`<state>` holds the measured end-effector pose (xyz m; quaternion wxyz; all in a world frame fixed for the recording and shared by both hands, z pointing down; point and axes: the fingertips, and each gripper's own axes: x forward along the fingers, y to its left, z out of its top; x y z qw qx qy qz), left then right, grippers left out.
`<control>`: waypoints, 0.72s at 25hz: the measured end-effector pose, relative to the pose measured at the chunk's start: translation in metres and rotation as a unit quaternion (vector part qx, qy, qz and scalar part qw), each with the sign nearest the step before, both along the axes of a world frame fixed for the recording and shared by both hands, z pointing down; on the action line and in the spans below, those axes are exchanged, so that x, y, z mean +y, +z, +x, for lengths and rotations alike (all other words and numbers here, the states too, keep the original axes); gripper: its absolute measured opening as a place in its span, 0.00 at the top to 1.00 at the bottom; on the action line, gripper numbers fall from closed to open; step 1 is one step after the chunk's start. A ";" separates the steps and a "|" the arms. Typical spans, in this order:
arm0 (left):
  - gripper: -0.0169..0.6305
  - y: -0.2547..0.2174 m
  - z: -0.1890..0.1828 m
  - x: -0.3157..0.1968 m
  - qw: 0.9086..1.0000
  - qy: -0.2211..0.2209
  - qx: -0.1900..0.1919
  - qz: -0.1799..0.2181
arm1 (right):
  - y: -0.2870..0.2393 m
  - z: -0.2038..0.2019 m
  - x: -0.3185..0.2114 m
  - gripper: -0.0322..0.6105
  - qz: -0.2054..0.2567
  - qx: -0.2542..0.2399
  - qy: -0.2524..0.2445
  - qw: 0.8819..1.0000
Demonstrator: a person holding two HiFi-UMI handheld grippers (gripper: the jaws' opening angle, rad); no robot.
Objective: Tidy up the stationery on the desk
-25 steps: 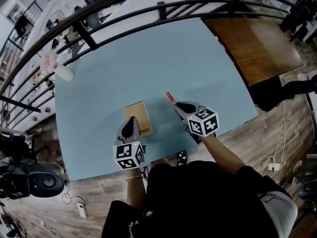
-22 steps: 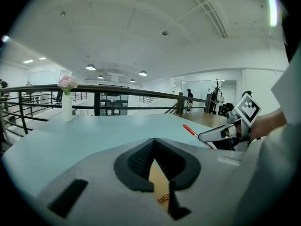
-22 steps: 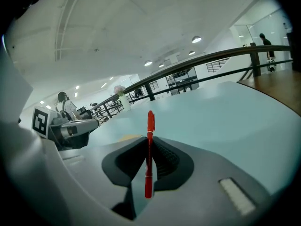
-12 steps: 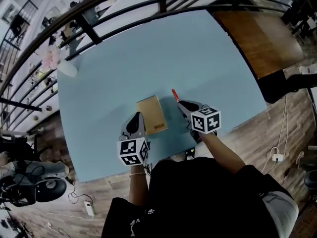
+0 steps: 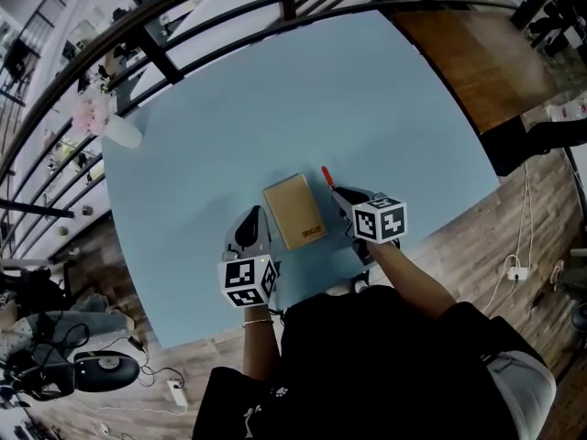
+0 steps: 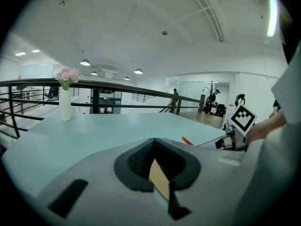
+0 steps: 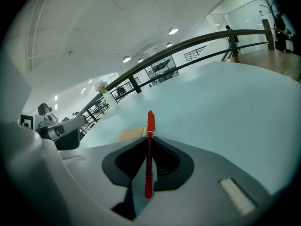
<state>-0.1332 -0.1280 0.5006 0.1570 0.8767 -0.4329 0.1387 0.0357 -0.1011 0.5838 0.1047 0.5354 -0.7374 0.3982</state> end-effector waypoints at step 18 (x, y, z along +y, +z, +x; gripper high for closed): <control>0.98 0.012 -0.035 -0.017 0.999 0.011 0.030 -0.015 | 0.035 -0.027 -0.001 0.87 -0.069 0.055 0.010 0.996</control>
